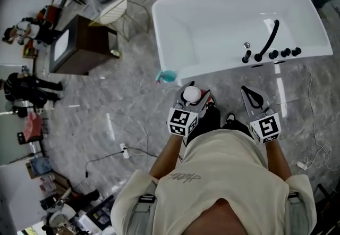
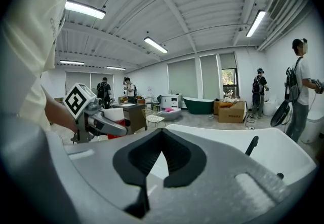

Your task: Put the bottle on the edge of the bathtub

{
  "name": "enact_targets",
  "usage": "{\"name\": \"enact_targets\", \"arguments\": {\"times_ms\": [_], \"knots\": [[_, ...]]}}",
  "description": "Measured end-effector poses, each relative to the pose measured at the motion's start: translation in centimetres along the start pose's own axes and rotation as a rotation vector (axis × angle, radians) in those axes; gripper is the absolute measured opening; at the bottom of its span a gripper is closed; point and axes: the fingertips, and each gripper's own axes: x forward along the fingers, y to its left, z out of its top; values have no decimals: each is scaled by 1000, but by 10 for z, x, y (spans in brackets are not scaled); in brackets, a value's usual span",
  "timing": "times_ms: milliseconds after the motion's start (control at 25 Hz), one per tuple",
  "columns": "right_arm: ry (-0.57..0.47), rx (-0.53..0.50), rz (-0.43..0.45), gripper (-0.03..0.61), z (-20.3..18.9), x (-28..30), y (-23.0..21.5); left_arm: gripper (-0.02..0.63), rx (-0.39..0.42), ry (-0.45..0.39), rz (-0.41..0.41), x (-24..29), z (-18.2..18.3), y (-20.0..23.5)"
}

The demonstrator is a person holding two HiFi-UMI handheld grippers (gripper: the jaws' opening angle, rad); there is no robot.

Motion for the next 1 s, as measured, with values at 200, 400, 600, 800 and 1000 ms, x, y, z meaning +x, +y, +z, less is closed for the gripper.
{"name": "enact_targets", "arguments": {"times_ms": [200, 400, 600, 800, 1000], "knots": [[28, -26, -50, 0, 18, 23, -4, 302, 49, 37, -49, 35, -20, 30], [110, -16, -101, 0, 1, 37, 1, 302, 100, 97, -95, 60, -57, 50], [185, -8, -146, 0, -19, 49, -4, 304, 86, 111, -115, 92, -82, 81], [243, 49, -146, 0, -36, 66, -7, 304, 111, 106, -103, 129, -102, 114], [293, 111, -151, 0, -58, 70, -17, 304, 119, 133, -66, 171, -119, 138]]}}
